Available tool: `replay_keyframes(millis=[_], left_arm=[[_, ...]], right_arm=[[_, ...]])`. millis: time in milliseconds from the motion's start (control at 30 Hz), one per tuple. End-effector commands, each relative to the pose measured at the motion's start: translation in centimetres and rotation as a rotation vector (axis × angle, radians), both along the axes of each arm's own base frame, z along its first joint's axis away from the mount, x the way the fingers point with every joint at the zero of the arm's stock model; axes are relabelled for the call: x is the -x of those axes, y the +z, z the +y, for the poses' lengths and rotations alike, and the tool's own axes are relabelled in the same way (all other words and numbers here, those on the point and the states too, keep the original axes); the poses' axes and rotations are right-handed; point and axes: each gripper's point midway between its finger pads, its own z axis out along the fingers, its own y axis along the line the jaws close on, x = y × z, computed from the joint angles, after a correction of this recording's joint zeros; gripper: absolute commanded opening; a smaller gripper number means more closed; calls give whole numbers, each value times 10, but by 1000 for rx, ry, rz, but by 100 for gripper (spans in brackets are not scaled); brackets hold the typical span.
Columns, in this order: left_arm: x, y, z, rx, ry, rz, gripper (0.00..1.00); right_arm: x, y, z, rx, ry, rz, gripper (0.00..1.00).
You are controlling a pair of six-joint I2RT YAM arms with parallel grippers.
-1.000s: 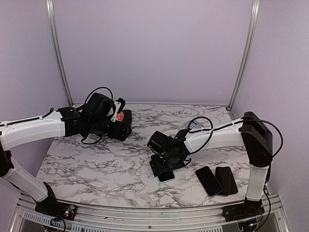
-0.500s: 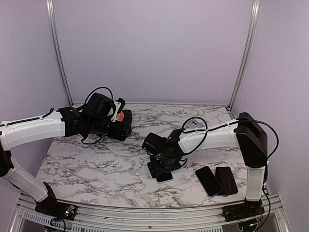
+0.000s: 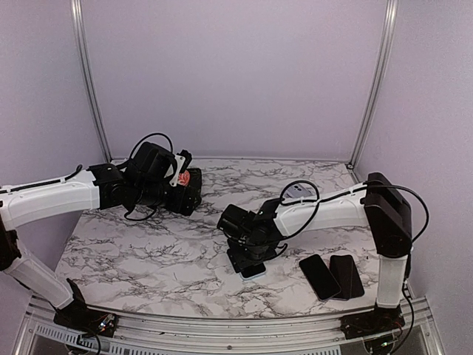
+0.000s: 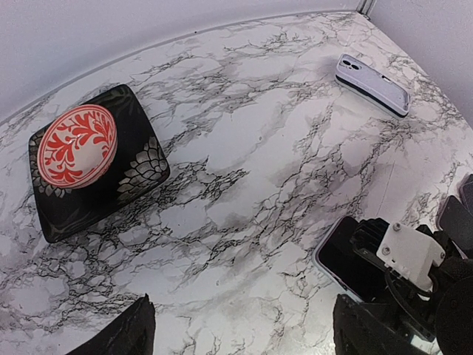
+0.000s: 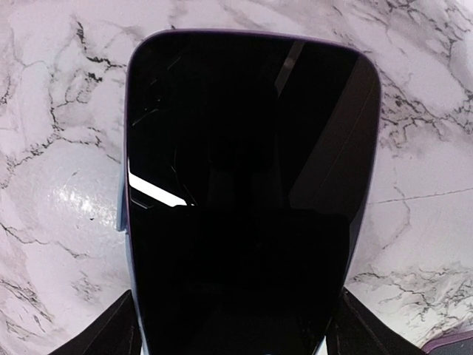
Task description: Put the phone into the phone case
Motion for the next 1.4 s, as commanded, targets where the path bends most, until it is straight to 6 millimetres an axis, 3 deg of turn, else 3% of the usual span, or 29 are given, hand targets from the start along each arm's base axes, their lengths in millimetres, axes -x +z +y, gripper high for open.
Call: replay_keyframes(millis=[0,200,367,433,533,633,733,867,933,1067,1133,1200,1233,1333,1367], left_arm=[[-1,-3,1,10,15,12,84],[12,18,-23,224,-66,27,97],[30,59,-38,549,-144,-27,99],[35,74,-33,659,-137,-71,99],[33,90,-23,736,-98,-133,98],[35,94,-24,749,-103,-145,93],[34,91,-27,745,-104,-137,77],[33,91,-31,743,-114,-132,36],[35,91,-32,742,-121,-130,21],[37,89,-35,726,-143,-134,2],[38,88,-36,718,-157,-139,0],[39,91,-38,707,-172,-157,0],[40,93,-38,699,-184,-171,0],[43,100,-37,668,-215,-227,0],[46,106,-37,662,-234,-248,0]], right_arm=[[-17,57,27,-156,42,-178,36],[-32,115,53,-353,73,-352,32],[-36,185,76,-521,134,-557,32],[-32,211,85,-580,159,-631,32],[-29,236,93,-645,183,-694,31],[-28,242,98,-660,204,-708,31],[-24,249,105,-682,230,-725,31],[-22,254,105,-684,236,-743,31],[-21,256,104,-689,235,-752,31],[-21,258,102,-689,239,-761,31],[-20,259,102,-690,251,-764,31],[-18,260,100,-688,261,-767,35],[-17,260,99,-690,264,-770,42],[-14,262,90,-682,303,-787,84],[-13,261,86,-670,324,-793,92]])
